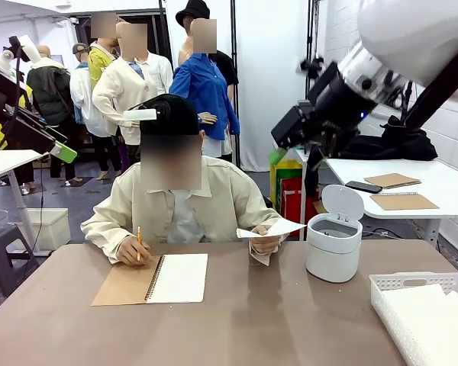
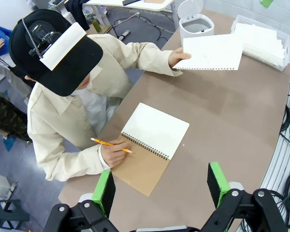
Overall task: Sort the paper based on its condition.
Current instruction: If a person hands you a paper, place it in the Organizing basket , and if it's crumpled, put it in the Trash can.
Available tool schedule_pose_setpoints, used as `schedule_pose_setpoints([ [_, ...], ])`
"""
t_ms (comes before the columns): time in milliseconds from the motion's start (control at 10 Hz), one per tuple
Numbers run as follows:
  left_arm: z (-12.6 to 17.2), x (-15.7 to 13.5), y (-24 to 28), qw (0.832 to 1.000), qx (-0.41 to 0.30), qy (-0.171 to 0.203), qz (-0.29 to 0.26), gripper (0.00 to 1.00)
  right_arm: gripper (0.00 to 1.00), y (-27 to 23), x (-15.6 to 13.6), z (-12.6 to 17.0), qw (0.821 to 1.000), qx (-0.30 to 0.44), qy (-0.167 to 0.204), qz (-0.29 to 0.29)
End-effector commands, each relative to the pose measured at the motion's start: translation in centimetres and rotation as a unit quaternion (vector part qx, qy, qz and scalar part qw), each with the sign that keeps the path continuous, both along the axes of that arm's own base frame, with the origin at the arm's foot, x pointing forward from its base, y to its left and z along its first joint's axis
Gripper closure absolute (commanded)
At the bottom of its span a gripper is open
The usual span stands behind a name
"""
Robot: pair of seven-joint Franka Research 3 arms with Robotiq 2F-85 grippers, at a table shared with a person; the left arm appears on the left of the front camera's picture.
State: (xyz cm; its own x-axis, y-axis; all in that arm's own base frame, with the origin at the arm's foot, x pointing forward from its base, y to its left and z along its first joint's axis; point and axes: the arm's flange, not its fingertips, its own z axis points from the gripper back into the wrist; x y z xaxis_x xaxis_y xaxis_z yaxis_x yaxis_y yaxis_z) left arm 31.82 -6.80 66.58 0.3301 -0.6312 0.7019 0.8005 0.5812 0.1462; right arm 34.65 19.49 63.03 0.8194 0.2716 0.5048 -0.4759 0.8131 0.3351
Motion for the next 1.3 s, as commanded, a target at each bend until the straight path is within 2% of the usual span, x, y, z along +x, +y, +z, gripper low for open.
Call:
schedule_pose_setpoints([
  [0, 0.1, 0.0, 0.1, 1.0, -0.001, 0.0, 0.0, 0.0, 0.0, -0.9, 2.0, -2.0, 0.99, 0.081, 0.104, -0.059],
  [200, 0.1, 0.0, 0.1, 1.0, -0.001, 0.0, 0.0, 0.0, 0.0, -2.4, 3.4, -4.2, 0.972, 0.134, 0.169, -0.097],
  [300, 0.1, 0.0, 0.1, 1.0, -0.001, 0.0, 0.0, 0.0, 0.0, -2.2, 3.3, -4.4, 0.971, 0.131, 0.175, -0.094],
  [400, 0.1, 0.0, 0.1, 1.0, -0.001, 0.0, 0.0, 0.0, 0.0, -2.2, 3.5, -4.1, 0.983, 0.099, 0.141, -0.061],
  [600, 0.1, 0.0, 0.1, 1.0, -0.001, 0.0, 0.0, 0.0, 0.0, -2.2, 3.5, -4.1, 0.983, 0.099, 0.141, -0.061],
  [700, 0.1, 0.0, 0.1, 1.0, -0.001, 0.0, 0.0, 0.0, 0.0, -2.4, 3.8, -4.4, 0.978, 0.114, 0.156, -0.074],
  [800, 0.1, 0.0, 0.1, 1.0, -0.001, 0.0, 0.0, 0.0, 0.0, -3.0, 6.2, -5.0, 0.953, 0.139, 0.241, -0.116],
  [900, 0.1, 0.0, 0.1, 1.0, -0.001, 0.0, 0.0, 0.0, 0.0, -3.8, 8.6, -6.0, 0.921, 0.179, 0.308, -0.158],
  [1000, 0.1, 0.0, 0.1, 1.0, -0.001, 0.0, 0.0, 0.0, 0.0, -4.3, 10.1, -7.3, 0.898, 0.192, 0.363, -0.161],
  [1200, 0.1, 0.0, 0.1, 1.0, -0.001, 0.0, 0.0, 0.0, 0.0, -5.2, 12.5, -9.3, 0.868, 0.226, 0.398, -0.191],
])
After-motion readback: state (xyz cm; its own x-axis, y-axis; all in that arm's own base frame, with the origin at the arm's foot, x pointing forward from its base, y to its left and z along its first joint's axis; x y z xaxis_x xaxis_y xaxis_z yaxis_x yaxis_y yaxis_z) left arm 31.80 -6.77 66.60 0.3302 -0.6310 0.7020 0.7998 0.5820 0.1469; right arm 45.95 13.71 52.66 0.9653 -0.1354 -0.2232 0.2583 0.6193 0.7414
